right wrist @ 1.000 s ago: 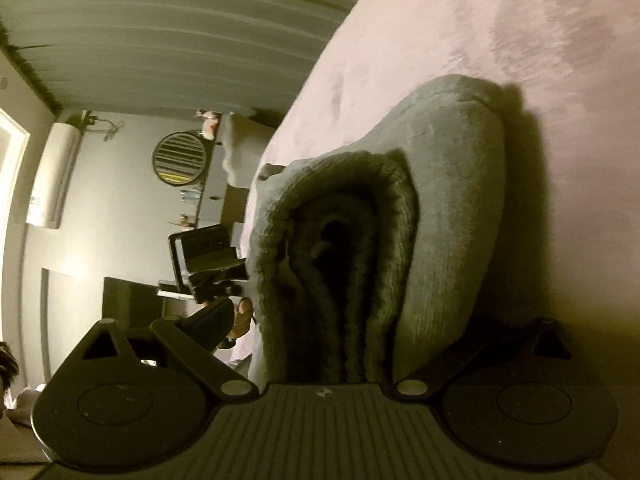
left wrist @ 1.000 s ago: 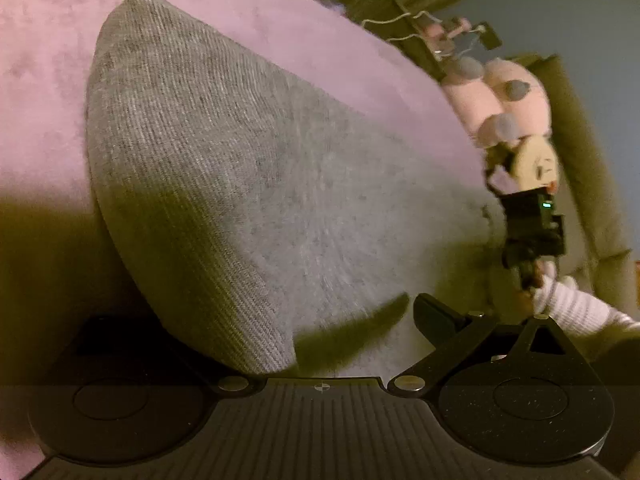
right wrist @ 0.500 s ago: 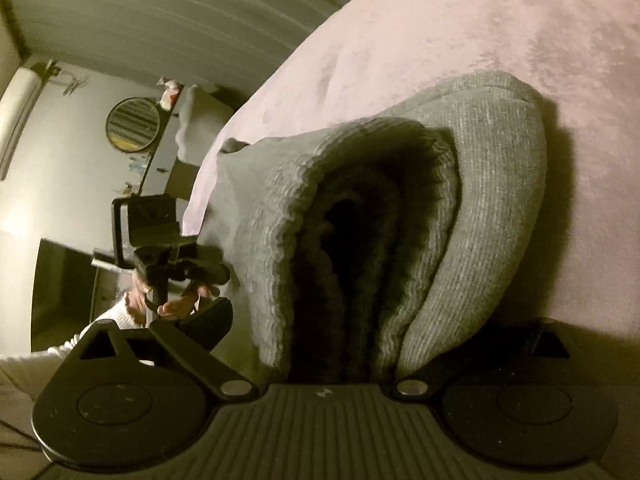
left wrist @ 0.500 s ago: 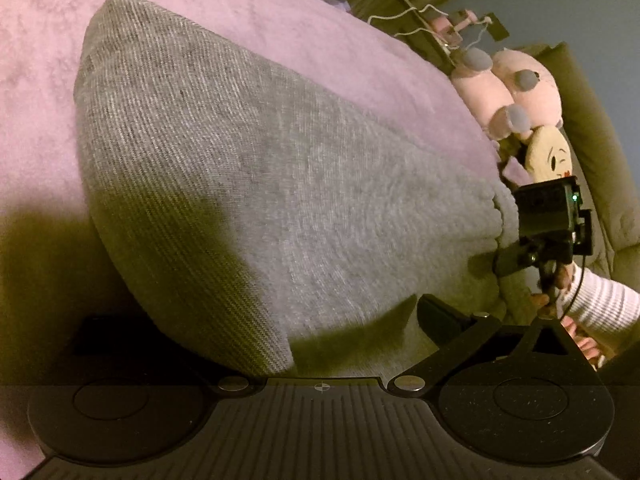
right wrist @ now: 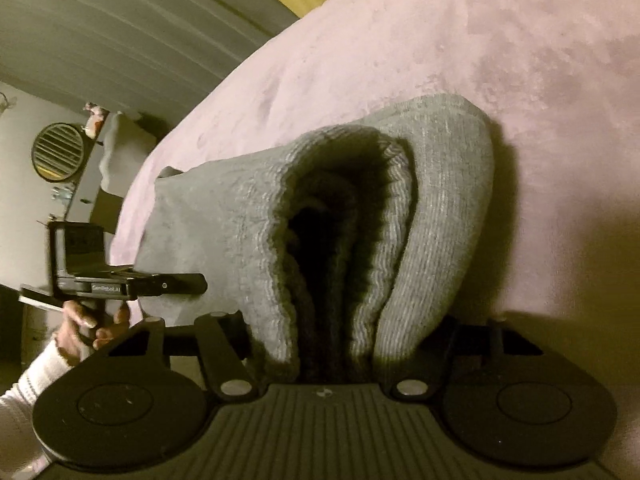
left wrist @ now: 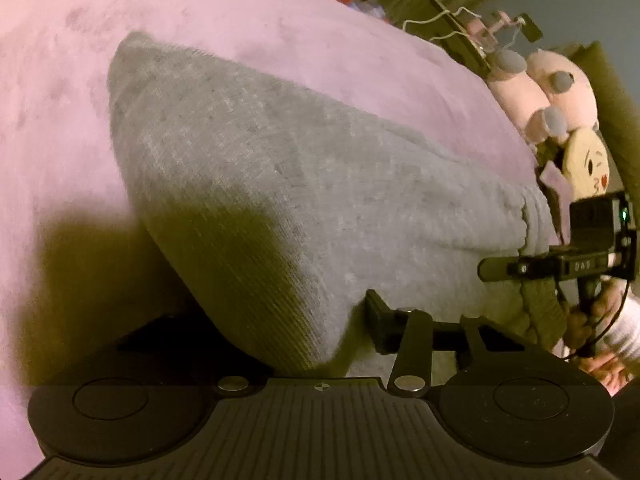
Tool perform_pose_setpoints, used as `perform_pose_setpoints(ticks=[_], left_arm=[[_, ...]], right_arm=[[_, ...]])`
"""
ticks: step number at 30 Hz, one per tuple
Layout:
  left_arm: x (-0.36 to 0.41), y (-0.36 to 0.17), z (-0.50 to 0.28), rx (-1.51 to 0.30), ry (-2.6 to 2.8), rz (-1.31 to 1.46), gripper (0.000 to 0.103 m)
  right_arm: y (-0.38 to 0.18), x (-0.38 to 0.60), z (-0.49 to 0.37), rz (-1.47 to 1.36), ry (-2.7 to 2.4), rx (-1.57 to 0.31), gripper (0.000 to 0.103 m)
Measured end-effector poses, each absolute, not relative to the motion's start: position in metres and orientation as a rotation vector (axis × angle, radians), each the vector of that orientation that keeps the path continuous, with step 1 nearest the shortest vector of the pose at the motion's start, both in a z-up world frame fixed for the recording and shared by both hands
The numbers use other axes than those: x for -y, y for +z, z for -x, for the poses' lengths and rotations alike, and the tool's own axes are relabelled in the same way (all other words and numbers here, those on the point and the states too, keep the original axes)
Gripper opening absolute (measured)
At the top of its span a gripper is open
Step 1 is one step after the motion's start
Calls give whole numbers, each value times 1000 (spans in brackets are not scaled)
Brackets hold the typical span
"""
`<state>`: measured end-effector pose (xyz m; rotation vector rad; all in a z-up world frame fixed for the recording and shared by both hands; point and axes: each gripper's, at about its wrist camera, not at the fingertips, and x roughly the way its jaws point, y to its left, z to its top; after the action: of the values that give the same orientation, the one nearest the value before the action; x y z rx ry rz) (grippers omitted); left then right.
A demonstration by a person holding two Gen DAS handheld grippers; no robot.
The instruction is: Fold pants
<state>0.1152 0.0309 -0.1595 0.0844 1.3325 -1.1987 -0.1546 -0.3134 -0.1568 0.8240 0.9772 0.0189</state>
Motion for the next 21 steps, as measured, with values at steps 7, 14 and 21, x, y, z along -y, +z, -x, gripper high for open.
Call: perform_pose_setpoints(ticks=[7,14,21], left_arm=[[-33,-153,-109,-1315,-1162,-88,36],[-29,-138,-97,-1292,-1108,-105,24],[-32,-111,-85,-1249,-1094,-107,22]], right_arm=[[-155,308,154,-832,-4,-974,64],[-150,293,153,-795,-74,-984,63],[-121,275,161,-723,-73,-935,56]])
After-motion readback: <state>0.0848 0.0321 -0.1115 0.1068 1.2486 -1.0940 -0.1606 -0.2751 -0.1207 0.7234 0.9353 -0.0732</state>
